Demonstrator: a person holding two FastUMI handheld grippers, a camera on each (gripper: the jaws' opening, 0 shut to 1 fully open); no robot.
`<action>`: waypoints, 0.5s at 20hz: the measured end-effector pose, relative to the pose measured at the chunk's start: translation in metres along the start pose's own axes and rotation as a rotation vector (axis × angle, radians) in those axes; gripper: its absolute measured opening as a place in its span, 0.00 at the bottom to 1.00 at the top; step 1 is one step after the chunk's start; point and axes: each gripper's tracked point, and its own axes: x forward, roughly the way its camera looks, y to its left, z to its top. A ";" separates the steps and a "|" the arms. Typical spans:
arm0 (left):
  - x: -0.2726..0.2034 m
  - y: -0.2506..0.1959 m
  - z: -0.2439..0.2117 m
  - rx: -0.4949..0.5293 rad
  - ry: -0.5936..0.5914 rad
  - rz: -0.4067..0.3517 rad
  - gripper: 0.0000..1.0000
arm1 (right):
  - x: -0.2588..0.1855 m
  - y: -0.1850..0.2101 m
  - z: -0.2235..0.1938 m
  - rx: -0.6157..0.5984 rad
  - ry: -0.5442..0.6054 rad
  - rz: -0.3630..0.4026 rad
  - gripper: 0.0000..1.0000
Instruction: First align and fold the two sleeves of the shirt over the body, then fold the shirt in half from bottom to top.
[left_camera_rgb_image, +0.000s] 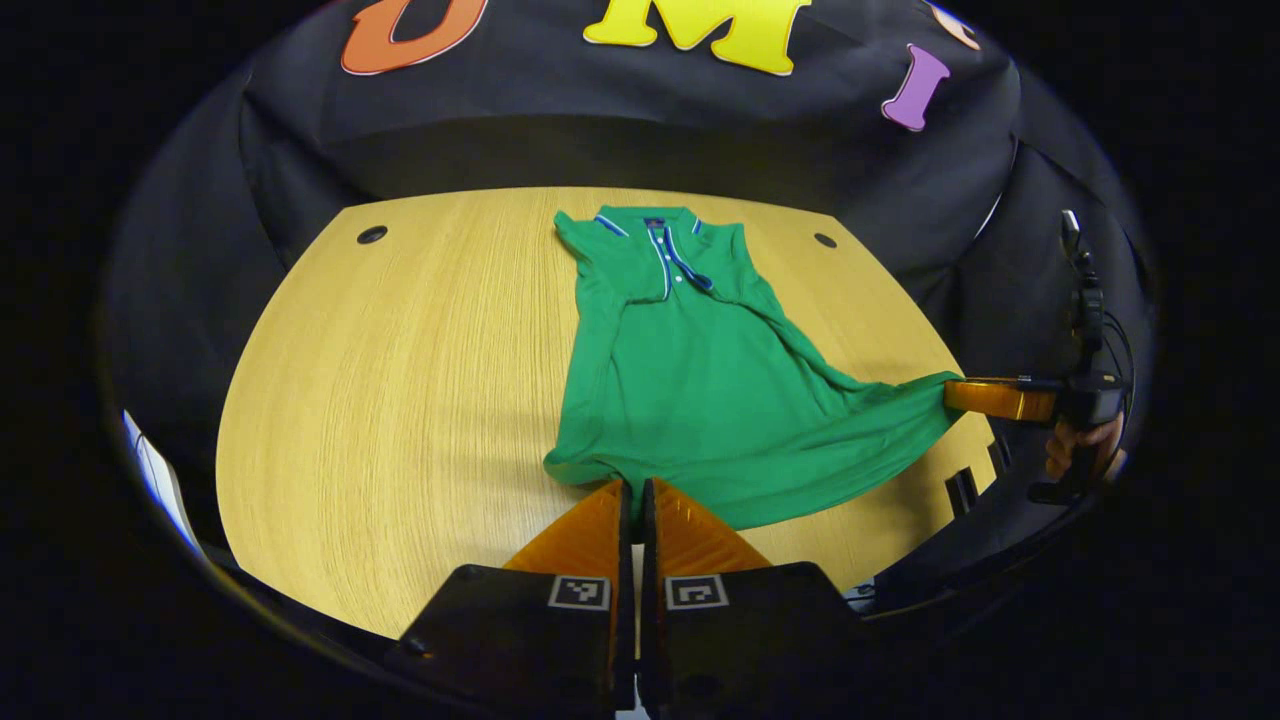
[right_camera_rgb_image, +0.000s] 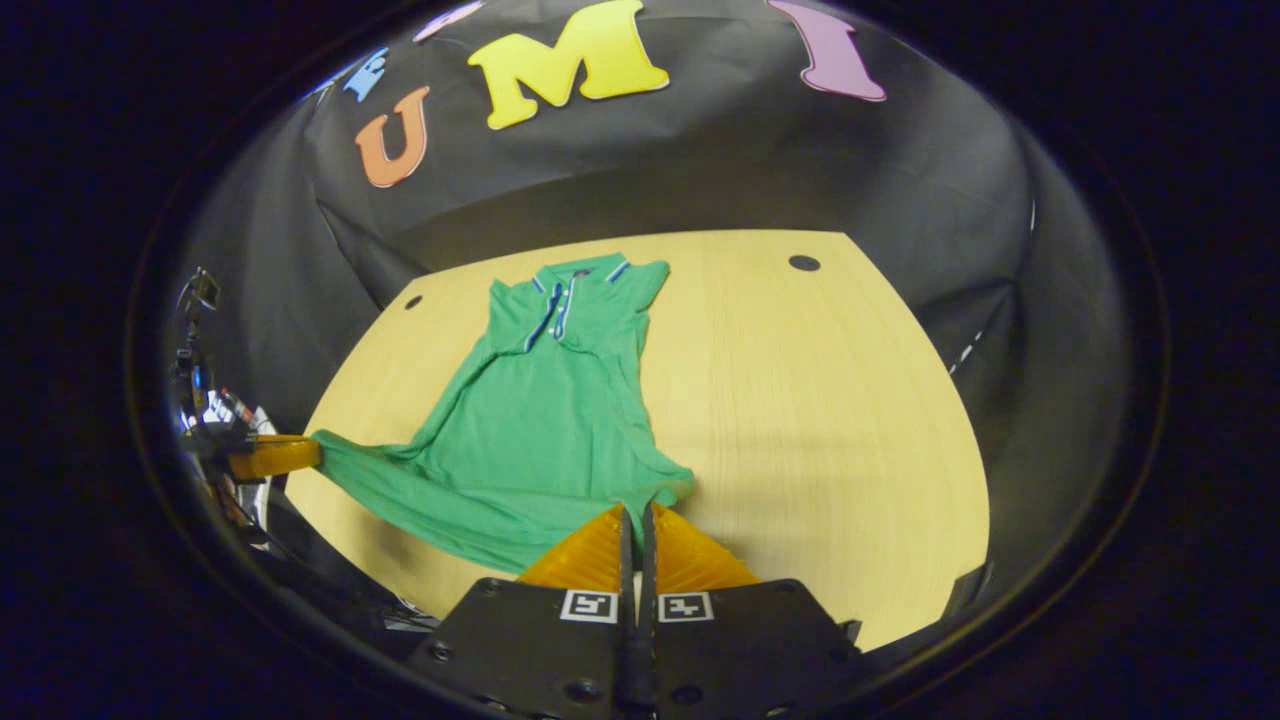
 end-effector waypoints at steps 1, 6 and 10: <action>0.000 0.004 0.011 0.012 -0.016 0.003 0.07 | -0.001 0.001 0.010 -0.008 -0.012 0.001 0.00; -0.010 0.018 0.050 0.064 -0.084 0.000 0.07 | 0.001 0.010 0.069 -0.011 -0.090 0.003 0.00; -0.001 0.021 0.088 0.062 -0.123 -0.030 0.07 | 0.012 0.020 0.114 -0.023 -0.139 -0.008 0.00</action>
